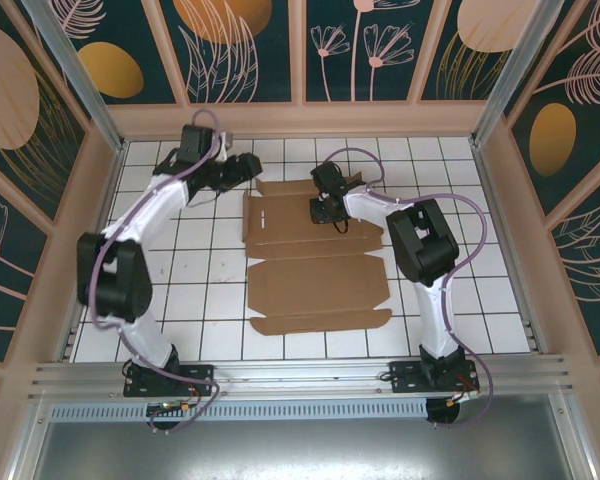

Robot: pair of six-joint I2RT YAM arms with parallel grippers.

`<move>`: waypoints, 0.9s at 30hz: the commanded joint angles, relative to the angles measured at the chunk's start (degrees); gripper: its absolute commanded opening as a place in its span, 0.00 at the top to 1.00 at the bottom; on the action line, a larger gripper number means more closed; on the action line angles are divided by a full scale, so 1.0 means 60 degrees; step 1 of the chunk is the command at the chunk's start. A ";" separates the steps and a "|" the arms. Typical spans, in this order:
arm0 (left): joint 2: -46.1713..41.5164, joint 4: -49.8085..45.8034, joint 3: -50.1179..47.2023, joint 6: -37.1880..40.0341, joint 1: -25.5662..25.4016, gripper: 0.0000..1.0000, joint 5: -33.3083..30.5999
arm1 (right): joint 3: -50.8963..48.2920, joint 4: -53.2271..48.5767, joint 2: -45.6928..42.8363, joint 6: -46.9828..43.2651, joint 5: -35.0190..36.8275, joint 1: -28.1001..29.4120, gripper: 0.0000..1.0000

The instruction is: Fold the paper box

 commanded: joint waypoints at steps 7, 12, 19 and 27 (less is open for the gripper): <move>-0.2742 0.0624 -0.4381 -0.0428 -0.0124 0.30 -0.1555 | -0.0849 -0.0529 -0.1612 0.0491 -0.0761 0.0320 0.66; -0.2795 0.1157 -0.5539 -0.0714 -0.0322 0.30 -0.0935 | -0.1593 -0.0833 -0.2051 0.0637 -0.0559 0.0873 0.75; -0.3353 0.1436 -0.6471 -0.0747 -0.0807 0.28 -0.0581 | -0.2809 -0.0619 -0.2150 0.0794 -0.0366 0.1290 0.84; -0.2620 0.2248 -0.6420 -0.0595 -0.0957 0.26 -0.0195 | -0.2954 -0.0454 -0.1702 0.0822 -0.0339 0.1454 0.84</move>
